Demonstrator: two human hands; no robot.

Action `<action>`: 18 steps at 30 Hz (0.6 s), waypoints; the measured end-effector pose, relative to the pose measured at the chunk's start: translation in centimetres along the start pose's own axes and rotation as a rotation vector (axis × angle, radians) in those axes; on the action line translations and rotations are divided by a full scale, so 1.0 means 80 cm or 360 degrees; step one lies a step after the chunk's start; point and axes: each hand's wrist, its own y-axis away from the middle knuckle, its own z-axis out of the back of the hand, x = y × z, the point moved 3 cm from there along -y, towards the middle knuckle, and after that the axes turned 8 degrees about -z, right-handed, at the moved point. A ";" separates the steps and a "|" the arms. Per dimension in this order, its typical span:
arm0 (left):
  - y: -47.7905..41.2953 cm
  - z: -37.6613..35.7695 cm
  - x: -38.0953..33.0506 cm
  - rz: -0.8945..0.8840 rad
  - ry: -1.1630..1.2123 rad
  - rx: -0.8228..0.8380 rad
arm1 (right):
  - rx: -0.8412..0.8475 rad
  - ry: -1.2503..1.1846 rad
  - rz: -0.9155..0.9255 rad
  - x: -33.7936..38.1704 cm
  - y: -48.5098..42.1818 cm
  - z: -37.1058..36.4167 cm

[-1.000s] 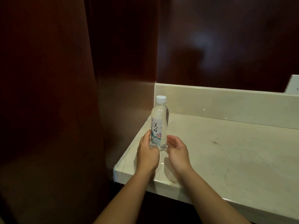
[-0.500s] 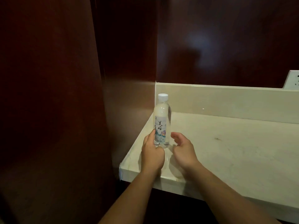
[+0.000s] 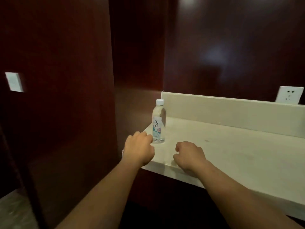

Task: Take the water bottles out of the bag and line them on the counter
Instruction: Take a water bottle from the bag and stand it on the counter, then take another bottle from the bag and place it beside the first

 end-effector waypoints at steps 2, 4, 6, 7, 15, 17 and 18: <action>0.020 0.012 -0.014 0.0049 -0.0025 0.0088 | -0.0021 0.0050 0.0057 -0.006 0.023 0.013; 0.046 0.021 -0.028 0.0088 -0.0044 0.0129 | -0.0026 0.0082 0.0093 -0.014 0.045 0.022; 0.074 0.030 -0.037 0.0113 -0.0087 0.0140 | -0.0010 0.0103 0.0123 -0.022 0.068 0.027; 0.089 0.035 -0.040 0.0124 -0.0110 0.0143 | 0.0000 0.0109 0.0139 -0.023 0.079 0.028; 0.200 0.095 -0.045 0.0265 -0.0090 0.0153 | 0.0035 0.0053 0.0373 0.025 0.174 0.030; 0.226 0.108 -0.038 0.0293 -0.0105 0.0130 | 0.0028 0.0039 0.0460 0.048 0.198 0.027; 0.241 0.114 -0.033 0.0310 -0.0111 0.0118 | 0.0030 0.0032 0.0501 0.059 0.210 0.026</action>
